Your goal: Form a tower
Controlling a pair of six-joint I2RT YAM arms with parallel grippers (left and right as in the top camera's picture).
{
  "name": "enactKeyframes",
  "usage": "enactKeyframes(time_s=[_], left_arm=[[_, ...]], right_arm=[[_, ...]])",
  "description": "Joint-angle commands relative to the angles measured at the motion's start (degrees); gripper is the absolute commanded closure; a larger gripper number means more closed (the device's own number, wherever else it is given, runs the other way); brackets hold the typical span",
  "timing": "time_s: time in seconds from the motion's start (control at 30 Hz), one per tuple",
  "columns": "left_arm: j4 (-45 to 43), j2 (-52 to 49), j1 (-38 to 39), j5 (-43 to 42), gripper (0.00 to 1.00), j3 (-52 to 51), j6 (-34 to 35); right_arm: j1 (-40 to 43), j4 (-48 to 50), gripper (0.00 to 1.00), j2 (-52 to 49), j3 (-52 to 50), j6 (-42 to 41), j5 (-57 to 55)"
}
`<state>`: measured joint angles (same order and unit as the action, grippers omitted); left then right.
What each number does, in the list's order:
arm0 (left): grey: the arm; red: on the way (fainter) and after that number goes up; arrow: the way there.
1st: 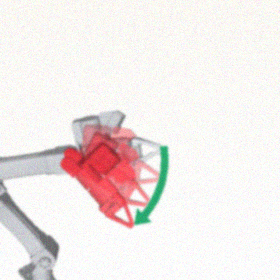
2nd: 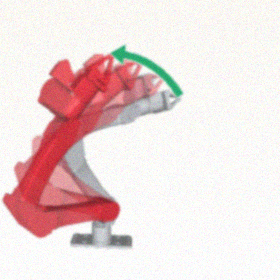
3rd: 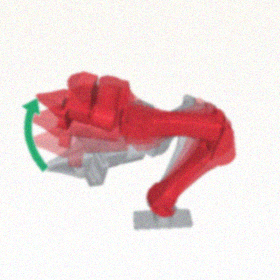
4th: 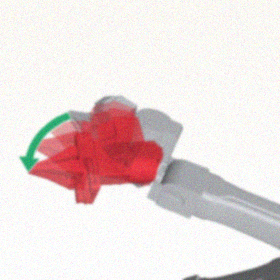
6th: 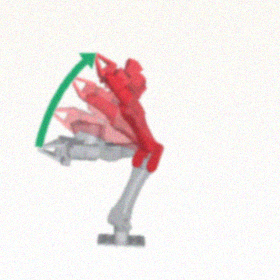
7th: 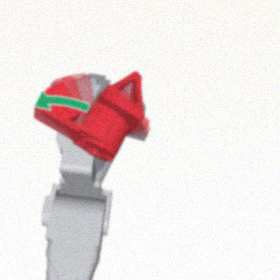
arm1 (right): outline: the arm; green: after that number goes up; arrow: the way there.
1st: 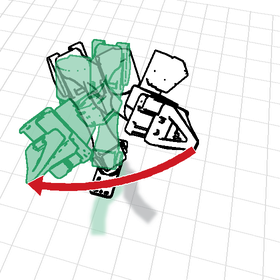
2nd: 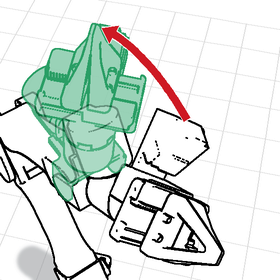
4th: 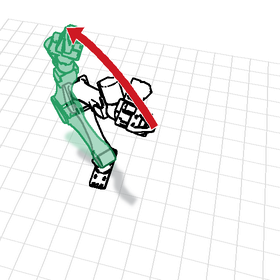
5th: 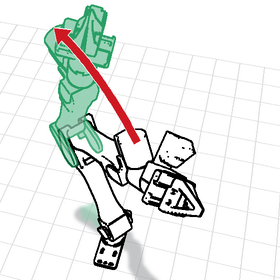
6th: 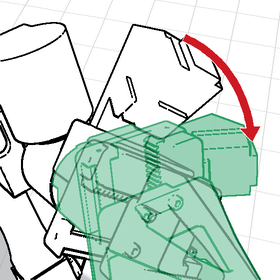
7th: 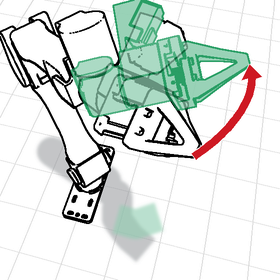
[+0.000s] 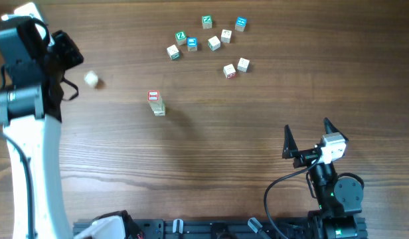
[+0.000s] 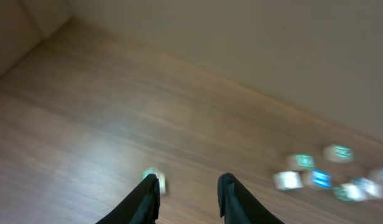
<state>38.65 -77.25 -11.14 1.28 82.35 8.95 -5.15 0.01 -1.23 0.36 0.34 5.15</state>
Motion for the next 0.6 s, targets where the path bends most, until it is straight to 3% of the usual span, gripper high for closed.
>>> enactKeyframes(time_s=[0.0, 0.37, 0.5, 0.57], left_arm=[[5.1, 4.2, 3.7, -3.6, 0.65, 0.2, 2.2], [17.0, 5.1, 16.0, -3.8, 0.67, 0.2, 5.0], [18.3, 5.0, 17.0, -3.1, 0.67, 0.2, 5.0], [18.6, 4.7, 17.0, 1.1, 0.67, 0.2, 5.0]], right_arm=[[0.2, 0.3, 0.00, 0.2, -0.1, 0.8, 0.9], [0.2, 0.3, 0.00, 0.2, -0.1, 0.8, 0.9], [0.2, 0.3, 0.00, 0.2, -0.1, 0.8, 0.9], [0.2, 0.3, 0.00, 0.2, -0.1, 0.8, 0.9]])
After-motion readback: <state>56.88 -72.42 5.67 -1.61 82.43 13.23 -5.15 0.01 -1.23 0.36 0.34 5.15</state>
